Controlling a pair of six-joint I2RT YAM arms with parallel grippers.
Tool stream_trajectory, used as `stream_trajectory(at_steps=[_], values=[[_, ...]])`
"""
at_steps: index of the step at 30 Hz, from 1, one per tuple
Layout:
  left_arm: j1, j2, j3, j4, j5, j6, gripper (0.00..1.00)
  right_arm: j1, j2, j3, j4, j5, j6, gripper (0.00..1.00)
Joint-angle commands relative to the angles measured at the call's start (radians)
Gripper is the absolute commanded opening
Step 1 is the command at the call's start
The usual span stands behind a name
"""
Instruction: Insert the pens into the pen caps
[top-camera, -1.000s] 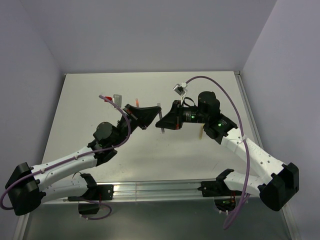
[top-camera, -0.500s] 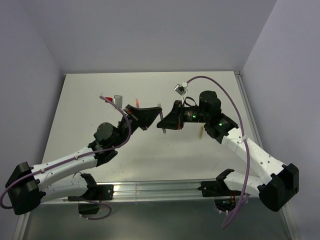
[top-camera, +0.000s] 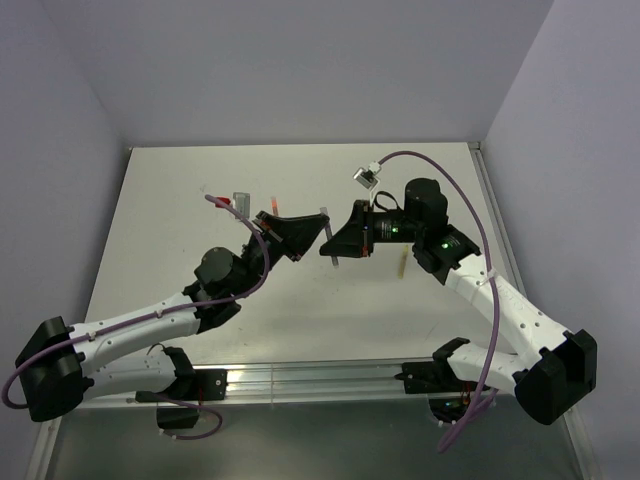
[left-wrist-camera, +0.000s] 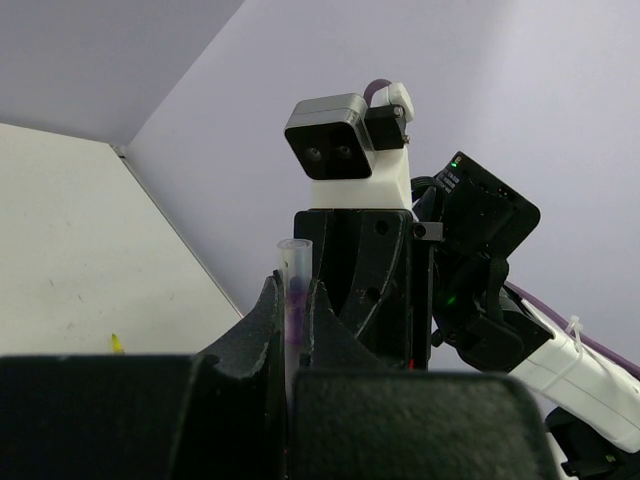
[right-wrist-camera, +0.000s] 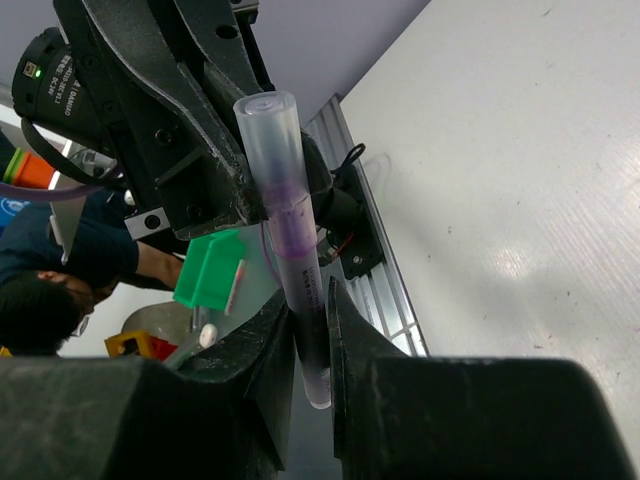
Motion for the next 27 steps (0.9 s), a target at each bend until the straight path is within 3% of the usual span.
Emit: stream_trajectory(at_steps=[1,10,19,21,26,27], values=[[-0.176,0.023,-0.028,-0.150,0.452,-0.020,0.00,-0.129,0.018,0.074,0.268,0.416,0.060,0.00],[-0.228,0.011,-0.016,-0.188,0.406,-0.002,0.00,-0.144,0.017,0.080,0.269,0.393,0.068,0.00],[-0.179,-0.051,0.146,-0.373,0.136,0.164,0.02,-0.087,0.008,0.071,0.225,0.377,0.034,0.00],[-0.122,-0.046,0.217,-0.414,0.093,0.190,0.07,-0.070,0.003,0.069,0.204,0.380,0.026,0.00],[0.011,-0.051,0.347,-0.489,-0.020,0.201,0.54,-0.054,-0.005,0.066,0.154,0.382,0.012,0.00],[0.058,-0.051,0.367,-0.524,-0.066,0.205,0.56,-0.047,-0.006,0.063,0.139,0.394,0.012,0.00]])
